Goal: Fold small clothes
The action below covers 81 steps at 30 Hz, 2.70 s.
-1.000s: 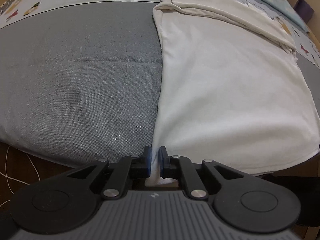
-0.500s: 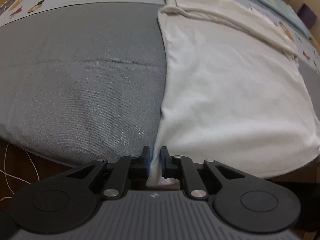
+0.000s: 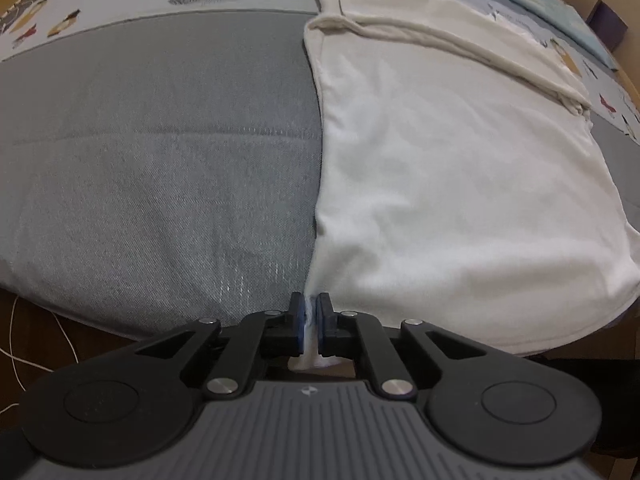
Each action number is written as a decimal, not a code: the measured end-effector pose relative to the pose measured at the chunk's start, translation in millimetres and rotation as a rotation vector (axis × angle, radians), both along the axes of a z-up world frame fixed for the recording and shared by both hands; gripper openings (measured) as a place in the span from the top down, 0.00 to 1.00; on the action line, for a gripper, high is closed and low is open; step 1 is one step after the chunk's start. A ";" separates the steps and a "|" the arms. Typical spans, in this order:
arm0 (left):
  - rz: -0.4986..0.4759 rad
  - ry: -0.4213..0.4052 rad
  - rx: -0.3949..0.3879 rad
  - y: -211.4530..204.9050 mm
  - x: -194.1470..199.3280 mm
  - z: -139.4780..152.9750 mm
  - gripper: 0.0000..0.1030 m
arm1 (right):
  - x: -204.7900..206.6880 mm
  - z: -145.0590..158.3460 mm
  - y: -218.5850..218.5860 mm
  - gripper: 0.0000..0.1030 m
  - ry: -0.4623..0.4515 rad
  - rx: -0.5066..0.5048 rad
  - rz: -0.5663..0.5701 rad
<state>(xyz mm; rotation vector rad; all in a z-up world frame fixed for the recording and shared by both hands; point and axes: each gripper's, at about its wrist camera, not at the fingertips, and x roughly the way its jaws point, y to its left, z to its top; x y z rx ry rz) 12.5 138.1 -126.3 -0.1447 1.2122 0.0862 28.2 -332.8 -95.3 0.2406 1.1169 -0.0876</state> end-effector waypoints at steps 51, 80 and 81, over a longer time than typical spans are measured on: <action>-0.020 -0.464 -0.216 24.5 -138.6 192.8 1.00 | -135.2 202.8 -64.1 0.95 -0.527 0.332 -0.031; -0.041 -0.218 -0.151 30.4 154.4 49.2 0.82 | 98.4 36.5 -91.9 0.82 -0.168 0.184 -0.193; -0.054 -0.224 -0.147 25.6 159.1 47.5 0.78 | 98.4 31.9 -90.1 0.82 -0.144 0.185 -0.176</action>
